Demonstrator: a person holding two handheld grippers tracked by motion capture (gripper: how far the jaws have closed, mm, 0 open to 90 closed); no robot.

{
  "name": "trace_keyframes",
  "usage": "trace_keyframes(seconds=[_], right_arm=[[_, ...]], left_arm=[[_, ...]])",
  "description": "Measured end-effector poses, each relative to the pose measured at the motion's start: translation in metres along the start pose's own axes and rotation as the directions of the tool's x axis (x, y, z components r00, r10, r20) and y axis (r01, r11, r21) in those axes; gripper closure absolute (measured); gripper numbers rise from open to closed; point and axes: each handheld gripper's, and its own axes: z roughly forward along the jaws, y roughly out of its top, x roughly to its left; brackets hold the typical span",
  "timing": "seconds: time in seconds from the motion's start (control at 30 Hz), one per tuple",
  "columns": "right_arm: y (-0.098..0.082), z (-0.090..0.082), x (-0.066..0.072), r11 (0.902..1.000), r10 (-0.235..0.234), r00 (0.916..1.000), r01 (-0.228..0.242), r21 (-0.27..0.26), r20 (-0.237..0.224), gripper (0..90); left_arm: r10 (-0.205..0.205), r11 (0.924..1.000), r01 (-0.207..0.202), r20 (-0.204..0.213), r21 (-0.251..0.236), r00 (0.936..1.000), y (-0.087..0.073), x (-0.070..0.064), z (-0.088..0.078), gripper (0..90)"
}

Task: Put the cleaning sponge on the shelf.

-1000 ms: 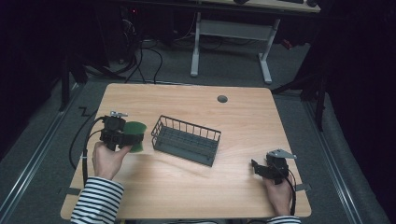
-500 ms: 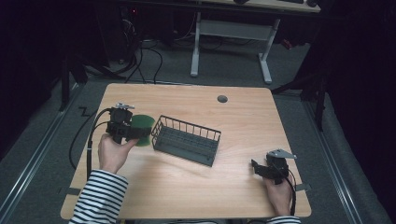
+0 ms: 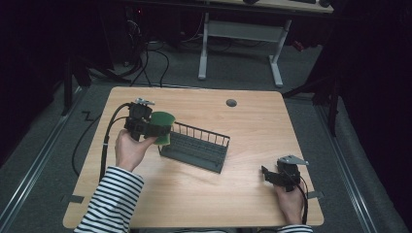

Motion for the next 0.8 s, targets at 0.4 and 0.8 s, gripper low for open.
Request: trace_keyframes(seconds=[0.4, 0.8], right_arm=[[0.000, 0.000, 0.000, 1.0000, -0.001, 1.0000, 0.001, 0.000, 0.000, 29.4], [0.000, 0.000, 0.000, 1.0000, -0.001, 1.0000, 0.001, 0.000, 0.000, 29.2]], left_arm=[[0.056, 0.9982, -0.056, 0.010, 0.023, 0.9984, 0.023, -0.020, 0.025, 24.8], [0.072, 0.9959, -0.073, 0.019, 0.054, 0.9972, 0.027, -0.031, 0.055, 24.6]])
